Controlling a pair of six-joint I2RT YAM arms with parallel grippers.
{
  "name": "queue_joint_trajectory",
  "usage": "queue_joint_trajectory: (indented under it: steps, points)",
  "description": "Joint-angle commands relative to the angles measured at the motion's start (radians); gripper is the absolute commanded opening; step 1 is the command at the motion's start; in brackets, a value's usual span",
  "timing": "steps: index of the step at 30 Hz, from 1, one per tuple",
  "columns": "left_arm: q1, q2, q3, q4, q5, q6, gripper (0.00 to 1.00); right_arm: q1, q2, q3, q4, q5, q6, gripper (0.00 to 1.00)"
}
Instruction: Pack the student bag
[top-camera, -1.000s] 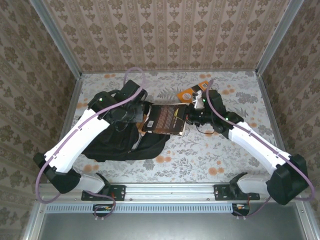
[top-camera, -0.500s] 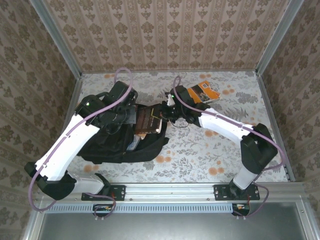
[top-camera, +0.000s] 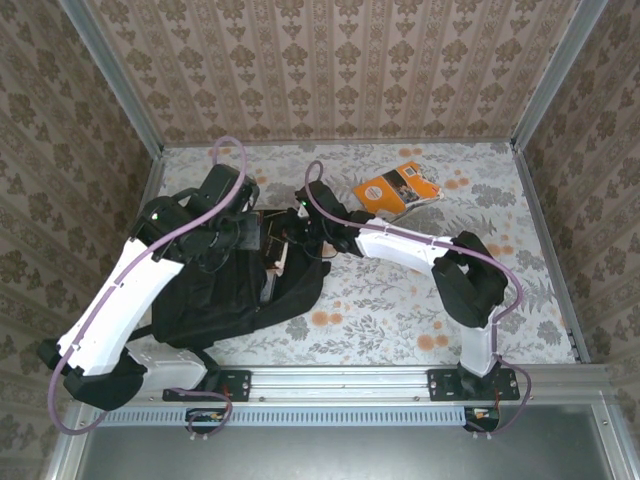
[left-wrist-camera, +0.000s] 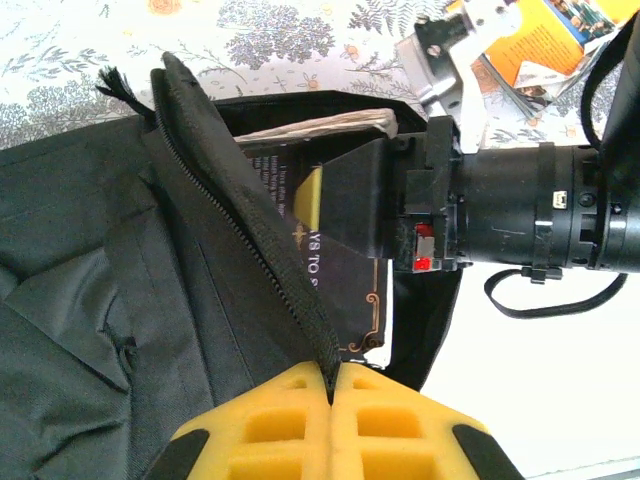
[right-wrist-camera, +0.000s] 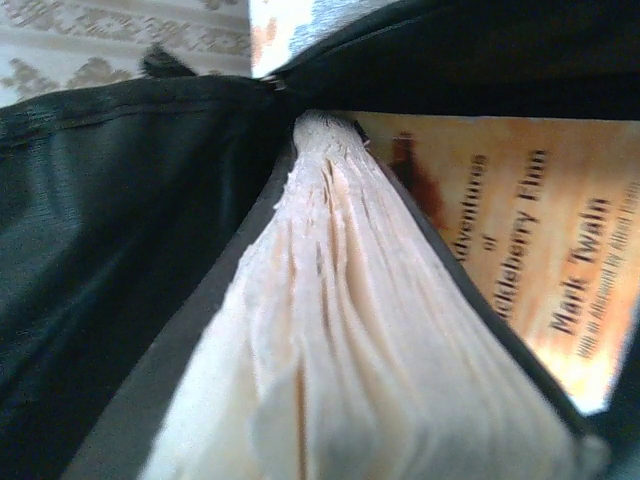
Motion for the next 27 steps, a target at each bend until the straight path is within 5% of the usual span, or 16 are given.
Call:
queue_joint_trajectory:
  steps: [1,6,14,21,27]
  points:
    - [0.012,-0.022,0.026,0.068,0.015,0.051,0.00,0.012,0.071,0.042,0.211,-0.162,0.002,0.04]
    - [0.036,0.004,0.024,0.096,0.022,0.095,0.00,0.030,0.125,0.111,0.113,-0.215,-0.089,0.02]
    - [0.078,0.139,0.109,0.141,0.034,0.163,0.00,0.018,0.068,-0.012,0.113,0.079,-0.031,0.00]
    - [0.079,0.348,0.364,0.114,0.042,0.212,0.00,-0.014,-0.013,-0.099,0.120,0.342,0.001,0.00]
    - [0.034,0.458,0.537,0.097,0.053,0.229,0.00,-0.033,-0.183,-0.277,0.111,0.424,-0.021,0.00]
